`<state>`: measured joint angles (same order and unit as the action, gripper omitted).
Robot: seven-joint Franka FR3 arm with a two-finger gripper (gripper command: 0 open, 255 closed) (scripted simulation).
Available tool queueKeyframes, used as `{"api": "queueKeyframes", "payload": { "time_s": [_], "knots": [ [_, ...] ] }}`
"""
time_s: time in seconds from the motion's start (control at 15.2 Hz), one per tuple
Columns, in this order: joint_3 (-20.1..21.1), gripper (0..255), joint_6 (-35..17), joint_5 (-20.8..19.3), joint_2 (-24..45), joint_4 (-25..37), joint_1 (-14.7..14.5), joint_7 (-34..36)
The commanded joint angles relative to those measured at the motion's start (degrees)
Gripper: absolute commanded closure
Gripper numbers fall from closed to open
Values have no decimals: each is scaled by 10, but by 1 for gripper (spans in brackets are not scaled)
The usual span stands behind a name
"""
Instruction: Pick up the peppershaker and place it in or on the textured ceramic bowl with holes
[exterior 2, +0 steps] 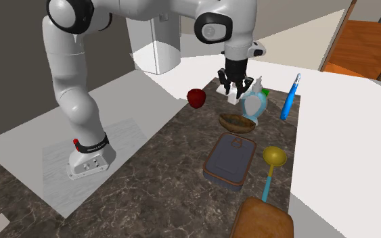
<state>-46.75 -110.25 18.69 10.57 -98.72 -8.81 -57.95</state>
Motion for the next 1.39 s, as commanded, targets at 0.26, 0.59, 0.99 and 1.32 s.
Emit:
{"api": "queueKeyframes", "payload": {
  "time_s": [0.26, 0.59, 0.99, 1.32],
  "knots": [
    [18, 255, 16, 63, 89, 76, 36, -20],
    [22, 255, -18, 73, 95, 46, 35, -31],
    [29, 255, -56, 87, 108, 15, 36, -46],
    [29, 255, -60, 89, 109, 12, 36, -48]
  ]
}}
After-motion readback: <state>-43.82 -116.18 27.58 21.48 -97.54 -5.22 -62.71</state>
